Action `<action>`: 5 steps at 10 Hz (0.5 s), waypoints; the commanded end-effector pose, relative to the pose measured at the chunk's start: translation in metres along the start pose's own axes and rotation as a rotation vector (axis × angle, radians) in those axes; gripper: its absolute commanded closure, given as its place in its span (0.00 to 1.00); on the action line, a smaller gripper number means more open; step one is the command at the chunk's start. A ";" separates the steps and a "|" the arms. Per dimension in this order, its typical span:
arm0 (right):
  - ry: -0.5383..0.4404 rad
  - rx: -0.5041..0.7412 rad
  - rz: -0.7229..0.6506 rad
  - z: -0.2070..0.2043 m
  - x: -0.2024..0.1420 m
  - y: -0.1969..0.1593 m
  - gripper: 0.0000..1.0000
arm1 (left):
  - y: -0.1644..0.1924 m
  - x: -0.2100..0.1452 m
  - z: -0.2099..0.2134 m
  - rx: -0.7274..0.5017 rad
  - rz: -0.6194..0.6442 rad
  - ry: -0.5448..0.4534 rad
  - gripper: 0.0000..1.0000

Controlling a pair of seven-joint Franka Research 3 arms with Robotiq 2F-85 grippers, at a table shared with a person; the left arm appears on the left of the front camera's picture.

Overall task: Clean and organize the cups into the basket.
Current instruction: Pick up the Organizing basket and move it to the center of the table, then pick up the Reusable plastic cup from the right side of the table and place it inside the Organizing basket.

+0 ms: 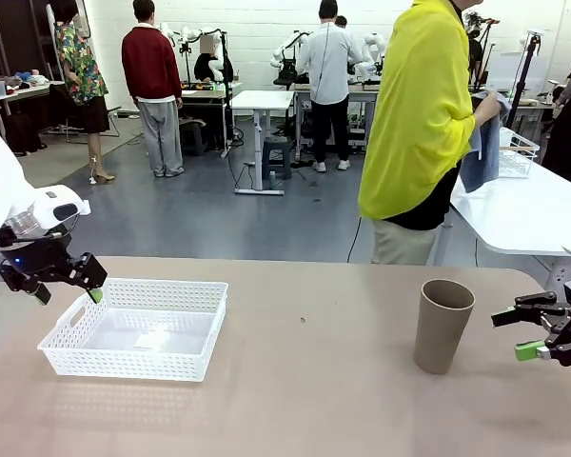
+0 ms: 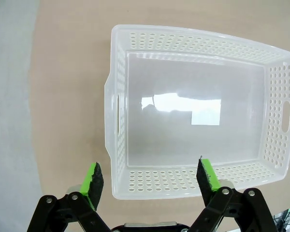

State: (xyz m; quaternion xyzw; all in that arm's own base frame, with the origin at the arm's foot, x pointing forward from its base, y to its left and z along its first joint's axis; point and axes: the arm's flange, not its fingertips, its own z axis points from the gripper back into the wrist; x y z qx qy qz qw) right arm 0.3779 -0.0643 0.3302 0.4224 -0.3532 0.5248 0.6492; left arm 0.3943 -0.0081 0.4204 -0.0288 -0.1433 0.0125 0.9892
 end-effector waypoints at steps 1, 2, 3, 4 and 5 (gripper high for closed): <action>-0.006 0.011 0.005 0.003 0.001 0.003 0.00 | 0.000 -0.001 0.003 0.004 0.000 0.001 0.00; -0.006 0.011 0.005 0.003 0.001 0.003 0.00 | 0.000 -0.001 0.003 0.004 0.000 0.001 0.00; -0.006 0.011 0.005 0.003 0.001 0.003 0.00 | 0.000 -0.001 0.003 0.004 0.000 0.001 0.00; -0.004 0.003 0.000 0.000 0.000 0.001 0.00 | 0.001 0.000 0.001 -0.001 0.002 -0.003 0.00; 0.021 -0.039 0.064 -0.007 0.000 -0.001 0.00 | 0.008 0.005 -0.001 0.006 -0.075 0.045 0.00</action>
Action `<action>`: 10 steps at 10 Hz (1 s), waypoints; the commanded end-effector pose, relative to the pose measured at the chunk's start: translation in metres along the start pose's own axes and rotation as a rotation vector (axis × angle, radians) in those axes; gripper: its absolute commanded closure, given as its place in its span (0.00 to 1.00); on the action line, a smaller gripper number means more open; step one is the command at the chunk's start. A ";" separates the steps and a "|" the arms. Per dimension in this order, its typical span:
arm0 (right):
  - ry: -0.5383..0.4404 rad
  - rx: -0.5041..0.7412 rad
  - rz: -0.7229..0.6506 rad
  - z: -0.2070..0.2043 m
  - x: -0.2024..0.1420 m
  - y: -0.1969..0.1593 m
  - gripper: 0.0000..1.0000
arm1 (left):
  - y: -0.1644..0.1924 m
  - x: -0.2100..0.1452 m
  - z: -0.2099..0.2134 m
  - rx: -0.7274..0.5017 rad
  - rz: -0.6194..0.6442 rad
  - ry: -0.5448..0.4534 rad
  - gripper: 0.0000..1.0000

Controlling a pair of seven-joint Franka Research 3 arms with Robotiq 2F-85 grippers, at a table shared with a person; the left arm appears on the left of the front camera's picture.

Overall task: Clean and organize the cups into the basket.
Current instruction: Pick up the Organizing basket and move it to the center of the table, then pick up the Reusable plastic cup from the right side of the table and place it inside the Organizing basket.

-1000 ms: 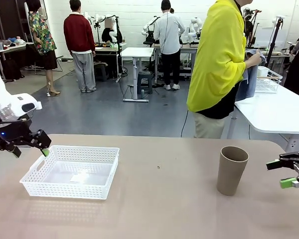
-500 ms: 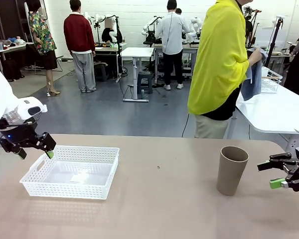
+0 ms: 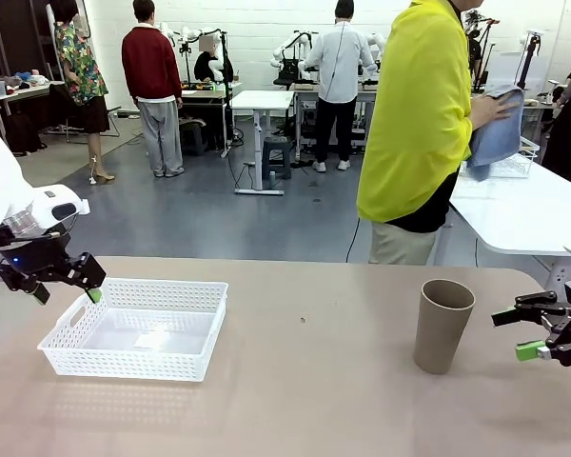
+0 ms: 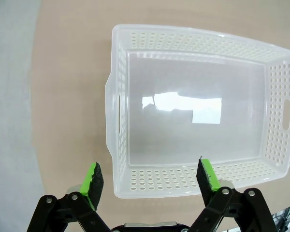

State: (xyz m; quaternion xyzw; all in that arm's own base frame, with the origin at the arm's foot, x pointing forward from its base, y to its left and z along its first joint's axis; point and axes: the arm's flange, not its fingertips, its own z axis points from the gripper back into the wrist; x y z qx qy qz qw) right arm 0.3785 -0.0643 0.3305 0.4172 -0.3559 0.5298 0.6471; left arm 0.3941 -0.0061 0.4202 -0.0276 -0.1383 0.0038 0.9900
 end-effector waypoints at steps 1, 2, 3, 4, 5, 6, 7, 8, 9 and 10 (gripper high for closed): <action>0.023 -0.067 0.091 -0.011 0.000 -0.003 0.00 | 0.010 0.010 -0.002 0.027 -0.052 0.051 0.00; 0.017 -0.084 0.154 -0.013 0.000 -0.008 0.00 | 0.014 0.014 -0.003 0.038 -0.053 0.078 0.00; -0.007 -0.108 0.192 -0.013 -0.002 -0.015 0.00 | 0.015 0.015 -0.007 0.042 -0.058 0.087 0.00; -0.024 -0.136 0.212 -0.017 -0.007 -0.025 0.00 | 0.013 0.016 -0.014 0.047 -0.070 0.092 0.00; -0.031 -0.146 0.224 -0.020 -0.010 -0.028 0.00 | 0.012 0.016 -0.019 0.044 -0.081 0.095 0.00; -0.019 -0.155 0.213 -0.024 -0.012 -0.032 0.00 | 0.014 0.018 -0.024 0.051 -0.068 0.100 0.00; -0.002 -0.139 0.180 -0.031 -0.016 -0.037 0.00 | 0.017 0.018 -0.028 0.048 -0.072 0.102 0.00; 0.012 -0.119 0.146 -0.038 -0.021 -0.043 0.00 | 0.021 0.020 -0.031 0.042 -0.060 0.101 0.00; 0.023 -0.122 0.131 -0.043 -0.026 -0.049 0.00 | 0.025 0.020 -0.032 0.043 -0.060 0.097 0.00; 0.023 -0.119 0.108 -0.047 -0.031 -0.055 0.00 | 0.029 0.021 -0.034 0.040 -0.060 0.089 0.00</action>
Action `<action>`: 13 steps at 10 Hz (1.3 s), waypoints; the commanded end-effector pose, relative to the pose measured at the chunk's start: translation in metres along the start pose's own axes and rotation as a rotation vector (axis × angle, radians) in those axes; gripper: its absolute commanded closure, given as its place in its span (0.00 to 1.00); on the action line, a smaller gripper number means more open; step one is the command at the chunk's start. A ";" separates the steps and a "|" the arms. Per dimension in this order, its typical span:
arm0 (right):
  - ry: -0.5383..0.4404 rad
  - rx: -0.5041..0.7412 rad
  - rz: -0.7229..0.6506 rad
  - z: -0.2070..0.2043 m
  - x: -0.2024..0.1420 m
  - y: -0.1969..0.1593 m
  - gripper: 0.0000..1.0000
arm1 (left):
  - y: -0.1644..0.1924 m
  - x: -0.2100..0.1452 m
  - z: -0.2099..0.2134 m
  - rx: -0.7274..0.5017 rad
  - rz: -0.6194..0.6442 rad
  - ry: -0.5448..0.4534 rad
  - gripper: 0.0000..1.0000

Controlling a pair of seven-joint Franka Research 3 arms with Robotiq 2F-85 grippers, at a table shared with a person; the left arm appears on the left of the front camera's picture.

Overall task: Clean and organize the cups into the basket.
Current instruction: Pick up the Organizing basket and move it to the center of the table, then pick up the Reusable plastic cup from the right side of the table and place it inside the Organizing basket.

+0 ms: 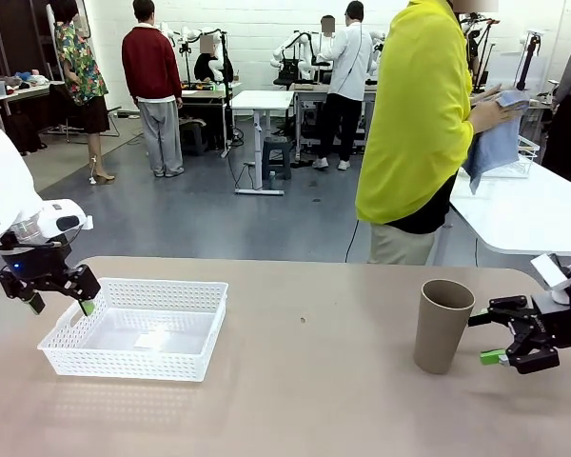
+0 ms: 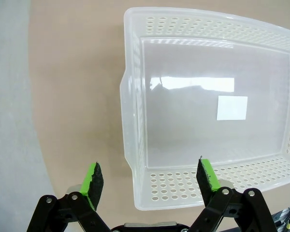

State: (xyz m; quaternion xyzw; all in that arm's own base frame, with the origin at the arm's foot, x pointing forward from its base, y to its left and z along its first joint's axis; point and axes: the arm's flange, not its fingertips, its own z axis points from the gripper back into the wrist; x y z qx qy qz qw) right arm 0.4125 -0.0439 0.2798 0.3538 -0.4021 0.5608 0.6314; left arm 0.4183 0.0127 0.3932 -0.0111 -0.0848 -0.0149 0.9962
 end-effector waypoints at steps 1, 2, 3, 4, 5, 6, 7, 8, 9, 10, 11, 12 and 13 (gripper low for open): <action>0.002 -0.013 -0.053 -0.014 -0.006 -0.018 0.00 | 0.012 0.005 -0.003 0.013 -0.021 -0.024 0.00; 0.000 -0.010 -0.060 -0.019 -0.010 -0.022 0.00 | 0.013 0.005 -0.004 0.011 -0.025 -0.024 0.00; -0.002 -0.023 -0.070 -0.023 -0.012 -0.026 0.00 | 0.013 0.005 -0.006 0.014 -0.038 -0.028 0.00; -0.013 -0.029 -0.083 -0.028 -0.014 -0.031 0.00 | 0.015 0.003 -0.008 0.017 -0.049 -0.031 0.00; -0.020 -0.024 -0.090 -0.033 -0.015 -0.035 0.00 | 0.017 0.002 -0.009 0.025 -0.062 -0.035 0.00; -0.027 -0.012 -0.106 -0.039 -0.017 -0.038 0.00 | 0.018 0.001 -0.010 0.029 -0.068 -0.036 0.00; -0.043 0.016 -0.125 -0.046 -0.018 -0.040 0.00 | 0.020 0.002 -0.012 0.039 -0.059 -0.031 0.00; -0.047 0.046 -0.132 -0.051 -0.019 -0.040 0.00 | 0.023 0.003 -0.013 0.041 -0.051 -0.030 0.00; -0.048 0.059 -0.138 -0.054 -0.018 -0.040 0.00 | 0.027 0.005 -0.014 0.039 -0.032 -0.027 0.00; -0.051 0.062 -0.136 -0.056 -0.018 -0.040 0.00 | 0.027 0.006 -0.015 0.043 -0.028 -0.026 0.00; -0.053 0.065 -0.133 -0.058 -0.017 -0.040 0.00 | 0.028 0.008 -0.018 0.049 -0.025 -0.022 0.00; -0.056 0.072 -0.129 -0.061 -0.016 -0.040 0.00 | 0.029 0.012 -0.022 0.045 -0.026 -0.018 0.00; -0.058 0.082 -0.119 -0.064 -0.014 -0.040 0.00 | 0.030 0.016 -0.027 0.041 -0.027 -0.011 0.00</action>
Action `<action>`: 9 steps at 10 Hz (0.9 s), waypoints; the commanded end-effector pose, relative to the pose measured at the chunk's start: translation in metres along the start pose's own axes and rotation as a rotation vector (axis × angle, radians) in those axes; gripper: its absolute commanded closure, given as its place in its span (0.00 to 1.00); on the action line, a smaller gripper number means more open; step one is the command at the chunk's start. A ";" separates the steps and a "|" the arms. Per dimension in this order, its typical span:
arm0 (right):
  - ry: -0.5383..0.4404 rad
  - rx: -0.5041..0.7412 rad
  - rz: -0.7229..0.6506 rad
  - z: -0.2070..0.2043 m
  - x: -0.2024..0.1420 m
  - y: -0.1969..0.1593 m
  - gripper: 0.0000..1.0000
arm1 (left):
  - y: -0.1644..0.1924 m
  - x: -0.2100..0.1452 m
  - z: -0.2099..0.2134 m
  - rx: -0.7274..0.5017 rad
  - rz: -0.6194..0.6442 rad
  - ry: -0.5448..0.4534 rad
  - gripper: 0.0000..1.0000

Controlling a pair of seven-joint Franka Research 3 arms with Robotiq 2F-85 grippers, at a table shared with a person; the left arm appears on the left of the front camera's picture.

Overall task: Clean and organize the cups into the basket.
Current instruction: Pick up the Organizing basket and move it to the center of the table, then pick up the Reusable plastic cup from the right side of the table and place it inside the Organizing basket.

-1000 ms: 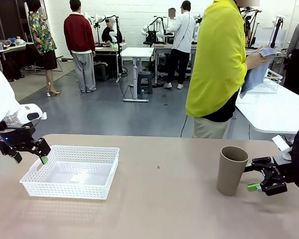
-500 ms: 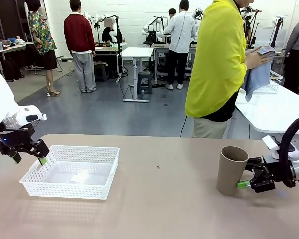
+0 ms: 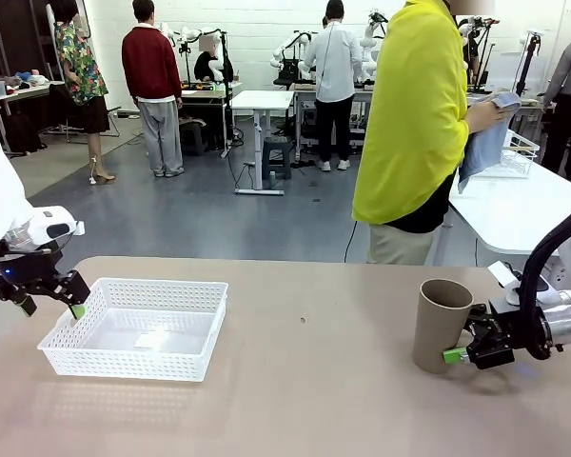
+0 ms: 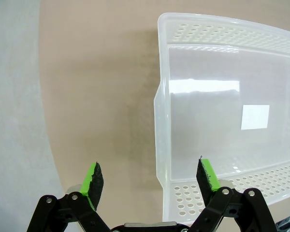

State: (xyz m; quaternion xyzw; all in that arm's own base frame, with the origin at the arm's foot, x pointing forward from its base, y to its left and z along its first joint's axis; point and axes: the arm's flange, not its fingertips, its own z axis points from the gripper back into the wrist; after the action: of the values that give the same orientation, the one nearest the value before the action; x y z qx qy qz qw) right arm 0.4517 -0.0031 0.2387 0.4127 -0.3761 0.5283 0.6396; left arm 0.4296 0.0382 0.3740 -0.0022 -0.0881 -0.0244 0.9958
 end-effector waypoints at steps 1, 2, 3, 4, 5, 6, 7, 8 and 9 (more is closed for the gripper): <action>-0.016 0.020 -0.003 -0.008 0.005 -0.005 0.00 | 0.004 0.012 -0.013 0.018 -0.007 0.002 0.00; -0.030 0.030 0.009 -0.009 0.007 -0.005 0.00 | 0.004 0.017 -0.019 0.010 -0.001 0.014 0.00; -0.027 0.049 0.013 -0.014 0.007 -0.004 0.00 | 0.004 0.024 -0.029 0.017 0.019 0.039 0.00; -0.030 0.066 0.015 -0.016 0.007 -0.003 0.00 | 0.003 0.026 -0.034 0.023 0.031 0.052 0.00; -0.031 0.073 0.021 -0.017 0.007 -0.003 0.00 | 0.002 0.029 -0.039 0.019 0.040 0.058 0.00; -0.029 0.079 0.026 -0.018 0.007 -0.002 0.00 | 0.001 0.031 -0.042 0.009 0.046 0.069 0.00; -0.028 0.095 0.044 -0.018 0.006 -0.001 0.20 | 0.001 0.032 -0.044 -0.001 0.036 0.072 0.00; -0.025 0.104 0.047 -0.018 0.006 -0.001 0.58 | 0.001 0.031 -0.044 0.004 0.039 0.066 0.49; -0.028 0.105 0.047 -0.018 0.005 -0.001 0.78 | 0.002 0.031 -0.043 0.000 0.038 0.068 0.53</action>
State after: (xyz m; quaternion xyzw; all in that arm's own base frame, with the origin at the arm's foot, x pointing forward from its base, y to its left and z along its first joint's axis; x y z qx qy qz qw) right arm 0.4495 0.0159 0.2409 0.4399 -0.3708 0.5448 0.6100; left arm 0.4656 0.0388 0.3350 -0.0022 -0.0515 -0.0118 0.9986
